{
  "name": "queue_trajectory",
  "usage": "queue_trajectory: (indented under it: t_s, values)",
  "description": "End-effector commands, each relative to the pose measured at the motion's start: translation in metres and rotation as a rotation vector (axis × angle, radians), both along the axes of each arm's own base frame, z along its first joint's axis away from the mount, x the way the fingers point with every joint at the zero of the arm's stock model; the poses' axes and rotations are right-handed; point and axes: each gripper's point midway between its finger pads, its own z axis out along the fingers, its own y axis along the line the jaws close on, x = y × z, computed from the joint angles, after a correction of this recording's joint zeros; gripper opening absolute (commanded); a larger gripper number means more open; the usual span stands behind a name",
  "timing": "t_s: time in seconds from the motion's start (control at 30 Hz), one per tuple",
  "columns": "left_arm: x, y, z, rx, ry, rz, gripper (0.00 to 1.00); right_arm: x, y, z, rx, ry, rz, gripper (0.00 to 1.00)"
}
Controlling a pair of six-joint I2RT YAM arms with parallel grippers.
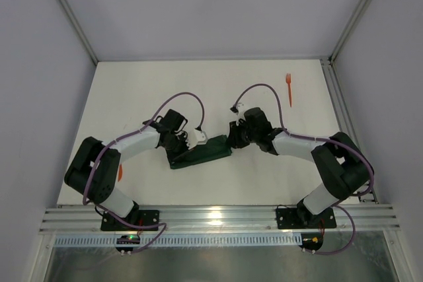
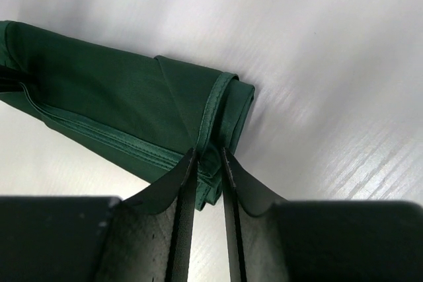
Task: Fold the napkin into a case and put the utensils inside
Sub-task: Fold the 2/3-rectangle-folded napkin at the center of the board.
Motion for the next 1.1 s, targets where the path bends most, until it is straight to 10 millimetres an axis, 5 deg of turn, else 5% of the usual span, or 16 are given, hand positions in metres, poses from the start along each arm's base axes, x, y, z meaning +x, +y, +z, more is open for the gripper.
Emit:
queue_trajectory:
  t_s: [0.0,0.2,0.4,0.6,1.0,1.07]
  values:
    - [-0.016,0.013,-0.020,0.053,0.067,-0.015,0.00,0.007,0.000,0.007,-0.027,-0.030,-0.003,0.25]
    - [-0.017,0.011,-0.017,0.039,0.070,-0.005,0.00,-0.002,-0.004,-0.014,-0.066,0.027,-0.006,0.25]
    - [-0.015,0.008,-0.018,0.028,0.068,0.011,0.00,-0.021,-0.010,-0.026,-0.044,0.058,-0.023,0.05]
    - [-0.017,0.005,0.000,0.002,0.062,-0.020,0.00,-0.017,-0.007,-0.032,-0.048,0.060,-0.019,0.04]
    - [-0.010,0.011,0.029,0.003,-0.014,-0.032,0.00,-0.018,-0.008,-0.024,-0.037,0.047,-0.019,0.04]
    - [-0.012,0.011,0.028,-0.003,-0.010,-0.034,0.00,-0.015,-0.005,-0.010,-0.019,0.019,-0.019,0.04]
